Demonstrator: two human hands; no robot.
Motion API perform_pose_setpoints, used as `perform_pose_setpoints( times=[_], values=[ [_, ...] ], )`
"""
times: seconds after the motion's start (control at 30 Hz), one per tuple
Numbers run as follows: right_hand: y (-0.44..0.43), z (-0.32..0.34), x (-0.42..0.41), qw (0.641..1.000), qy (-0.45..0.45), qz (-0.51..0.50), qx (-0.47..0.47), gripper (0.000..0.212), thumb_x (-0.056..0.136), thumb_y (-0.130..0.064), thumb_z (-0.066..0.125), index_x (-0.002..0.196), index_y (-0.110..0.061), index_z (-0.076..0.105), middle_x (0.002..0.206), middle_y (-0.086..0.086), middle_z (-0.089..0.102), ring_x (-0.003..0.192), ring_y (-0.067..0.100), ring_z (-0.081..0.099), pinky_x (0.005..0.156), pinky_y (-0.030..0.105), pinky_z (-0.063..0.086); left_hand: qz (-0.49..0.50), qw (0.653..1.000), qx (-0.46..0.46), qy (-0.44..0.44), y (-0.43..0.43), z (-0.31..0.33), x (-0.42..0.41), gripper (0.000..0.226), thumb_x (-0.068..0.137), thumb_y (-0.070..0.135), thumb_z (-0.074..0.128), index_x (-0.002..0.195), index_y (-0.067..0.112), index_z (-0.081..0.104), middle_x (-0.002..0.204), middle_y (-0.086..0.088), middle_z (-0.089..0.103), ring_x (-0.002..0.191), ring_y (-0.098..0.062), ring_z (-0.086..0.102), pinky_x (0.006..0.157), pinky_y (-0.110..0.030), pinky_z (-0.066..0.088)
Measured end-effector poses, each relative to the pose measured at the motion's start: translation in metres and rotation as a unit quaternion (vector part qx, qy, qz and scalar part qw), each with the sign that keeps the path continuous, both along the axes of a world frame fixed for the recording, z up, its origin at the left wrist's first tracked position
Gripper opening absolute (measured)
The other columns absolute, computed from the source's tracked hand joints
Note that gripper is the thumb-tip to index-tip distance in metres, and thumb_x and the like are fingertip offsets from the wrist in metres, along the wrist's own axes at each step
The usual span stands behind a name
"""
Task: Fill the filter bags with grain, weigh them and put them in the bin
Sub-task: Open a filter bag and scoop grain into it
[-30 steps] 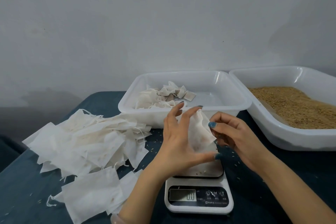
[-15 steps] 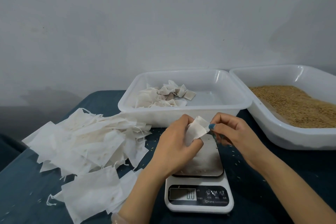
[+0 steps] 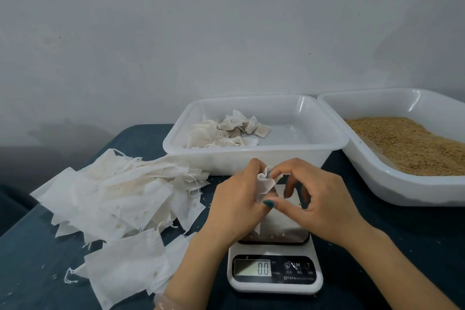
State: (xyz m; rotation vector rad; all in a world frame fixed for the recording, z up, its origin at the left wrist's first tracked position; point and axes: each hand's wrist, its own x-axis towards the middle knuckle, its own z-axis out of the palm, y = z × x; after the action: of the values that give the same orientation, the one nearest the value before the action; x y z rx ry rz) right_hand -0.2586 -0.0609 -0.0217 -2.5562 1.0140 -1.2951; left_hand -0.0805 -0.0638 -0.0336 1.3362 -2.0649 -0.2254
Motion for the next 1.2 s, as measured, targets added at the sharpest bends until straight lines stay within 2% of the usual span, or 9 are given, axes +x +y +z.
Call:
perform_pose_setpoints(
  times=[0.1,0.27,0.4,0.53,0.6,0.7,0.83,1.03,1.2],
  values=[
    [0.000,0.000,-0.001,0.999,-0.017,-0.018,0.026,0.037,0.080,-0.058,0.066,0.105,-0.031,0.058,0.084,-0.034,0.054,0.067,-0.008,0.055,0.058,0.005,0.038,-0.002,1.000,0.005,0.001,0.001,0.001,0.000,0.029,0.078,0.044,0.046,0.101,0.029,0.038,0.073,0.011,0.050,0.064,-0.011,0.049,0.054,-0.031,0.032],
    [-0.003,-0.002,0.000,1.000,-0.005,-0.005,0.024,0.033,0.087,-0.052,0.061,0.103,-0.023,0.065,0.093,-0.019,0.058,0.081,0.003,0.058,0.057,0.016,0.047,-0.009,1.000,-0.013,-0.023,0.001,0.002,0.001,0.036,0.083,0.049,0.044,0.108,0.023,0.042,0.070,0.014,0.045,0.059,-0.007,0.044,0.051,-0.023,0.028],
    [-0.003,-0.004,0.003,1.000,-0.013,-0.019,0.020,0.021,0.086,-0.043,0.061,0.095,-0.025,0.068,0.090,-0.020,0.053,0.078,0.003,0.055,0.058,0.015,0.044,-0.012,0.996,-0.058,-0.061,0.005,0.003,-0.002,0.032,0.085,0.037,0.044,0.108,0.014,0.044,0.071,0.012,0.043,0.059,-0.014,0.042,0.051,-0.031,0.029],
    [-0.003,-0.004,0.005,0.997,-0.060,0.014,0.044,0.008,0.085,-0.031,0.062,0.088,-0.024,0.065,0.089,-0.016,0.058,0.080,0.015,0.056,0.057,0.027,0.048,-0.021,0.996,-0.075,-0.050,0.006,0.005,-0.006,0.033,0.086,0.047,0.044,0.102,0.019,0.040,0.078,0.012,0.045,0.066,-0.008,0.038,0.053,-0.023,0.024],
    [-0.002,-0.003,0.003,0.995,-0.076,0.032,0.055,0.006,0.086,-0.029,0.060,0.085,-0.024,0.061,0.087,-0.016,0.059,0.080,0.015,0.057,0.058,0.028,0.049,-0.020,0.997,-0.070,-0.031,0.006,0.004,-0.006,0.036,0.085,0.049,0.052,0.100,0.021,0.035,0.081,0.012,0.047,0.069,-0.006,0.039,0.055,-0.022,0.028],
    [0.000,-0.005,0.002,0.999,-0.033,0.016,0.030,0.008,0.090,-0.031,0.054,0.089,-0.025,0.059,0.088,-0.018,0.056,0.078,0.008,0.055,0.058,0.026,0.048,-0.004,0.999,-0.049,-0.002,0.003,0.001,-0.004,0.041,0.083,0.040,0.069,0.098,0.020,0.036,0.084,0.008,0.052,0.074,-0.009,0.046,0.059,-0.024,0.036],
    [0.001,-0.006,0.003,0.999,0.025,-0.018,-0.016,0.018,0.094,-0.032,0.049,0.104,-0.023,0.061,0.098,-0.012,0.057,0.080,-0.003,0.048,0.057,0.030,0.051,-0.001,0.999,-0.022,0.036,0.001,0.000,0.000,0.041,0.082,0.037,0.071,0.107,0.019,0.045,0.097,0.008,0.055,0.085,-0.005,0.047,0.063,-0.019,0.035],
    [0.001,-0.003,0.003,0.994,0.087,-0.021,-0.069,0.013,0.094,-0.029,0.049,0.107,-0.029,0.054,0.109,-0.014,0.060,0.101,0.009,0.054,0.058,0.029,0.051,-0.009,0.999,0.022,0.023,-0.005,-0.002,0.006,0.030,0.087,0.029,0.068,0.105,0.024,0.046,0.093,0.015,0.053,0.082,-0.009,0.049,0.064,-0.031,0.036],
    [0.000,-0.004,0.001,0.994,0.088,-0.018,-0.069,0.019,0.095,-0.041,0.051,0.109,-0.033,0.061,0.113,-0.012,0.055,0.102,0.007,0.053,0.060,0.028,0.051,-0.018,0.999,0.027,0.016,-0.005,-0.002,0.010,0.031,0.082,0.033,0.065,0.104,0.027,0.044,0.087,0.015,0.054,0.078,-0.011,0.052,0.062,-0.033,0.038]
  ],
)
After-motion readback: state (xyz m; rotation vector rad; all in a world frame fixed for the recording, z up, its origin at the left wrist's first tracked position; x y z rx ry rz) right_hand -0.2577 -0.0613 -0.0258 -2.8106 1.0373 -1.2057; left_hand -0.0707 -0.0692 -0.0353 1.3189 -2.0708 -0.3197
